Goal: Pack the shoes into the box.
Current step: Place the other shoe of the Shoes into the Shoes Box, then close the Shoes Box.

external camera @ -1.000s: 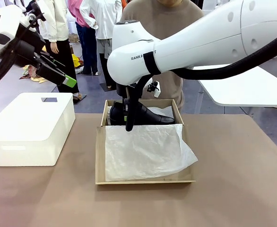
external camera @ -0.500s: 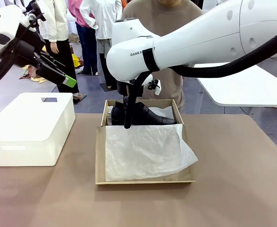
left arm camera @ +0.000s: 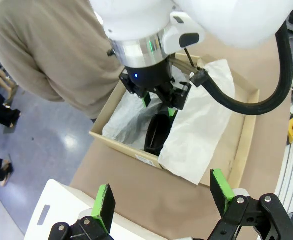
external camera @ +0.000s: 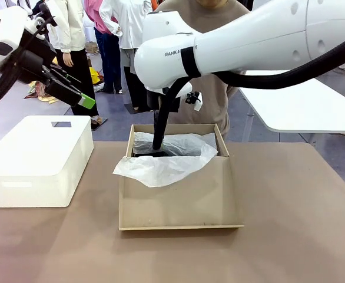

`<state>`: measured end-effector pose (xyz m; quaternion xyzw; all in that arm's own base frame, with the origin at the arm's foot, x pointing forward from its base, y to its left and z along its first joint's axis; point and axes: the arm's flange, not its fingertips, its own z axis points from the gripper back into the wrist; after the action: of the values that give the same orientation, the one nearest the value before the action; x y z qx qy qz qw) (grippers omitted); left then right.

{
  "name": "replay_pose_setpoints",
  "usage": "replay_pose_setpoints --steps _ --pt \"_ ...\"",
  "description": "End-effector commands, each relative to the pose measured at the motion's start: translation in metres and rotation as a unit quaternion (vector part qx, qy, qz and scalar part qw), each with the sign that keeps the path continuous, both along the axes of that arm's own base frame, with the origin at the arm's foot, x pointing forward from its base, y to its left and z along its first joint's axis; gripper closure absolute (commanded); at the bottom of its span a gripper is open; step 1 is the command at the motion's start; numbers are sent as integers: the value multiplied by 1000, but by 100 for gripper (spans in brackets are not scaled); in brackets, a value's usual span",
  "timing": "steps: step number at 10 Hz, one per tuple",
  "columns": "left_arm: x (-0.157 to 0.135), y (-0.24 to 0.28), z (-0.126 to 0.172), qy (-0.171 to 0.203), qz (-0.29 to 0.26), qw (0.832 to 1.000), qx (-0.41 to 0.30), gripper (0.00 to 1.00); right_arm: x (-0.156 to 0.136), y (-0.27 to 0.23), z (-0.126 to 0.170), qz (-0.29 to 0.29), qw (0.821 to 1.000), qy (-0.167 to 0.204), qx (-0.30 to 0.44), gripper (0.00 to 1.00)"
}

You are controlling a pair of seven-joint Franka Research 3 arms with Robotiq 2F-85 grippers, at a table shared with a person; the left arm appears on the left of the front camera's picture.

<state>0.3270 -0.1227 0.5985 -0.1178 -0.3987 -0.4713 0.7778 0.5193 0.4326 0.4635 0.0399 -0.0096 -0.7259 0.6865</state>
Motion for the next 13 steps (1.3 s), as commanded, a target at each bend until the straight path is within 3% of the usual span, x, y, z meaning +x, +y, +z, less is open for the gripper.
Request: replay_pose_setpoints --steps 1,5,6,12,13 --pt "0 1 0 1 -3 1000 -4 0 -6 -10 15 -20 1000 4 4 0" --pt "0 1 0 1 -3 1000 -4 0 -18 -20 25 -23 1000 -3 16 0" --pt "0 1 0 1 -3 1000 -4 0 -5 -10 26 -9 1000 -1 7 0" --pt "0 1 0 1 -3 1000 -4 0 -6 -10 23 -9 1000 3 6 0" --pt "0 1 0 1 -3 1000 -4 0 -14 -28 33 42 999 -14 -12 0"
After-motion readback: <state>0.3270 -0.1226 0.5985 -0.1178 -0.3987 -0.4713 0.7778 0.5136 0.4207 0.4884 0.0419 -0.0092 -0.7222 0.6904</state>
